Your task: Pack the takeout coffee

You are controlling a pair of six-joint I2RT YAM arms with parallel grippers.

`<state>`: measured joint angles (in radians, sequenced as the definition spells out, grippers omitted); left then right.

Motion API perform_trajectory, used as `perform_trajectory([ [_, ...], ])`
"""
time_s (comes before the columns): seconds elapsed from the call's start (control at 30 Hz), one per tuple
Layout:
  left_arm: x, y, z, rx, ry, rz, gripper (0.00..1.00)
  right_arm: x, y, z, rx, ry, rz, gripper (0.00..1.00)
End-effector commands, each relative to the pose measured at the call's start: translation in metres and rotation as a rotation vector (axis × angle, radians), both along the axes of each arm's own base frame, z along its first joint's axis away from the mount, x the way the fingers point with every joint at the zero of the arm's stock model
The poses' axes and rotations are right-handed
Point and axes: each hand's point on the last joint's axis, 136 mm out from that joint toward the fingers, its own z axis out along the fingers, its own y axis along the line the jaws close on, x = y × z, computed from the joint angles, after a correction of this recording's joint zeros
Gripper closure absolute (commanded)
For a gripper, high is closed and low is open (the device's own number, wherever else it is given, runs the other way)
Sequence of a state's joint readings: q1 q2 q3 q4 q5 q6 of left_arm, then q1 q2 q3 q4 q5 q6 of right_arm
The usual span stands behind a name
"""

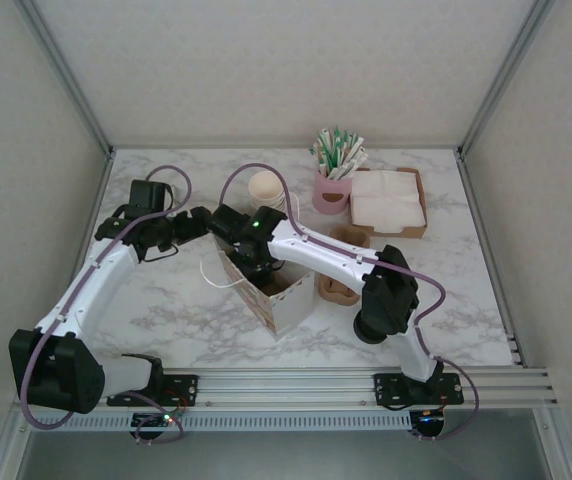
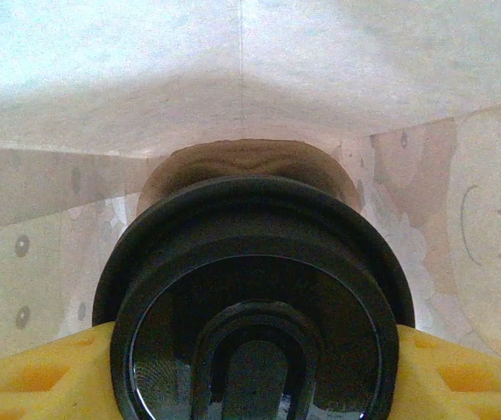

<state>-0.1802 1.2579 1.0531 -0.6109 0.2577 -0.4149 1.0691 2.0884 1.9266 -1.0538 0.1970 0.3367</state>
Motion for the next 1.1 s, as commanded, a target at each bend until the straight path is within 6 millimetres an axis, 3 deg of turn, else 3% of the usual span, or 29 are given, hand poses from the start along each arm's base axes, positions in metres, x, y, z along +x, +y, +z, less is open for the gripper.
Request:
perform_trajectory([
  [0.0, 0.001, -0.006, 0.009, -0.008, -0.012, -0.025, 0.13, -0.030, -0.037, -0.069, -0.205, 0.188, -0.029, 0.46],
  [0.43, 0.001, -0.007, 0.010, -0.007, -0.016, -0.029, 0.13, -0.044, -0.052, -0.101, -0.261, 0.250, -0.040, 0.46],
  [0.9, 0.000, -0.007, 0.011, -0.006, -0.018, -0.030, 0.13, -0.018, -0.029, -0.026, -0.123, 0.104, -0.051, 0.39],
  [1.07, 0.000, -0.007, 0.011, -0.004, -0.019, -0.030, 0.13, -0.014, -0.023, -0.008, -0.087, 0.079, -0.049, 0.31],
])
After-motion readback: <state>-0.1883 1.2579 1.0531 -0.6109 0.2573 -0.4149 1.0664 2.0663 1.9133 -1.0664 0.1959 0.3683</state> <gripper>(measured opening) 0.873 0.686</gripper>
